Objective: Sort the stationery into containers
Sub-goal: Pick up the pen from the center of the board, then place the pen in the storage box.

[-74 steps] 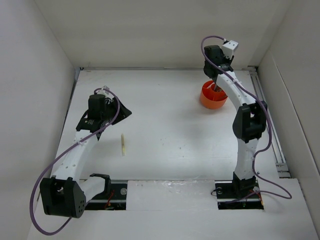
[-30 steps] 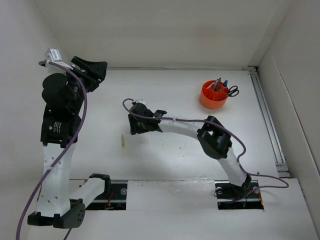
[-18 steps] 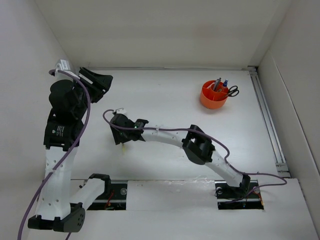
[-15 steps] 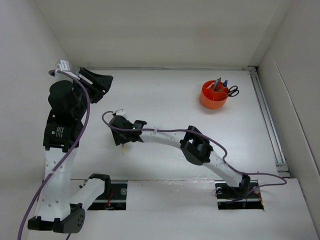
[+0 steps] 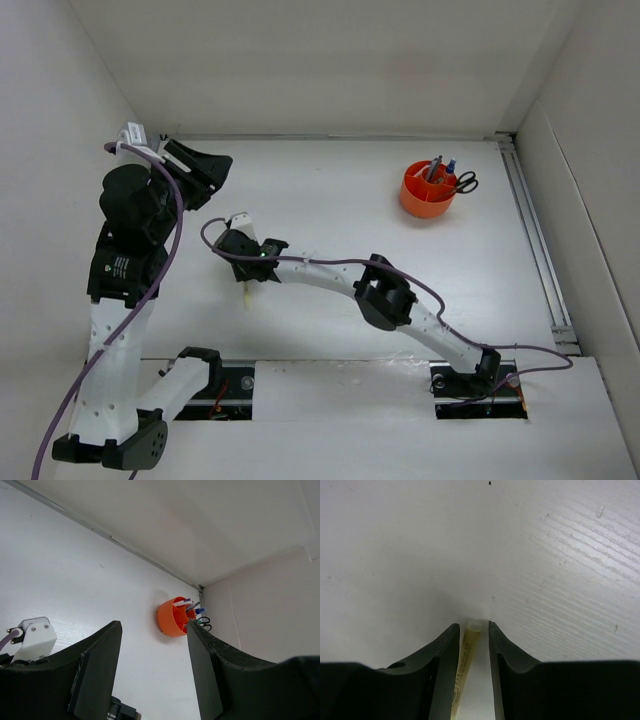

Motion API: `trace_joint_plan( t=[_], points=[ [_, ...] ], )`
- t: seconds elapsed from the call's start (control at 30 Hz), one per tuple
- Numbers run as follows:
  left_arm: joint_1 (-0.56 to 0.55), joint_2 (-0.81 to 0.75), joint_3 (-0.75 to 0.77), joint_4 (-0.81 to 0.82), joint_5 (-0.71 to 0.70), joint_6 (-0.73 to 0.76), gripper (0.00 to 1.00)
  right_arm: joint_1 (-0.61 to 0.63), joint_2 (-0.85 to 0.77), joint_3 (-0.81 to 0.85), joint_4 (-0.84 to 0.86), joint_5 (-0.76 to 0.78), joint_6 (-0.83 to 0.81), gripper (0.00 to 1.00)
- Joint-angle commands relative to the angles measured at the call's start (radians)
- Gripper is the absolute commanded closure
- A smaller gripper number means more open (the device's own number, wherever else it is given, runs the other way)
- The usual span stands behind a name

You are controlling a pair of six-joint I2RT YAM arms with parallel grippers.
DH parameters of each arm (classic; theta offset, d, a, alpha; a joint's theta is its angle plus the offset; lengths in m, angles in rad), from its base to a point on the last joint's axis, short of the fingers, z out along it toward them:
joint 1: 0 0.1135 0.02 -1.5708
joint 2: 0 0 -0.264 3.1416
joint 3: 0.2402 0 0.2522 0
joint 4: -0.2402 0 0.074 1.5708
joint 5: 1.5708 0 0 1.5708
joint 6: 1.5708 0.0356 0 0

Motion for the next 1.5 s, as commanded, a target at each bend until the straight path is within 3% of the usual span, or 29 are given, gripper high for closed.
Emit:
trace_joint_plan(
  t=[0.0, 0.03, 0.1, 0.13, 0.17, 0.33, 0.43, 0.53, 0.67, 0.7, 0.87, 1.03, 1.23, 1.47],
  points=[
    [-0.004, -0.003, 0.011, 0.028, 0.013, 0.012, 0.49, 0.002, 0.019, -0.008, -0.043, 0.028, -0.015, 0.65],
    [-0.004, -0.003, 0.011, 0.028, 0.013, 0.012, 0.49, 0.002, 0.019, -0.021, -0.043, 0.028, -0.015, 0.78],
    [-0.004, -0.003, 0.001, 0.028, 0.013, 0.012, 0.49, -0.009, -0.003, -0.055, -0.043, 0.041, -0.015, 0.91],
    [-0.004, -0.012, 0.001, 0.028, 0.013, 0.012, 0.49, -0.009, -0.014, -0.075, -0.043, 0.052, -0.024, 0.91],
    [-0.004, -0.012, -0.011, 0.028, 0.013, 0.012, 0.49, -0.018, -0.026, -0.101, -0.043, 0.052, -0.024, 1.0],
    [-0.004, -0.03, -0.055, 0.018, 0.004, 0.021, 0.49, -0.07, -0.176, -0.367, 0.035, 0.086, 0.015, 1.0],
    [-0.004, -0.052, -0.129, 0.018, 0.004, 0.021, 0.49, -0.121, -0.345, -0.481, 0.098, 0.086, 0.04, 1.0],
    [-0.004, -0.062, -0.219, 0.031, 0.027, 0.01, 0.49, -0.227, -0.506, -0.572, 0.167, 0.063, 0.054, 1.0],
    [-0.004, -0.062, -0.328, 0.097, 0.11, 0.001, 0.49, -0.435, -0.653, -0.588, 0.22, 0.061, 0.072, 1.0],
    [-0.004, -0.062, -0.371, 0.097, 0.126, 0.001, 0.49, -0.537, -0.685, -0.566, 0.239, 0.061, 0.072, 1.0],
    [-0.004, -0.053, -0.506, 0.143, 0.284, 0.023, 0.44, -0.814, -0.669, -0.416, 0.248, 0.096, 0.072, 1.0],
    [-0.004, -0.066, -0.563, 0.133, 0.285, 0.063, 0.39, -0.986, -0.535, -0.159, 0.153, 0.162, 0.043, 1.0],
    [-0.004, -0.04, -0.563, 0.153, 0.294, 0.081, 0.36, -1.032, -0.457, -0.107, 0.153, 0.234, -0.07, 1.0],
    [-0.004, 0.025, -0.545, 0.195, 0.314, 0.099, 0.35, -0.997, -0.495, -0.302, 0.276, 0.343, -0.181, 1.0]
  ],
)
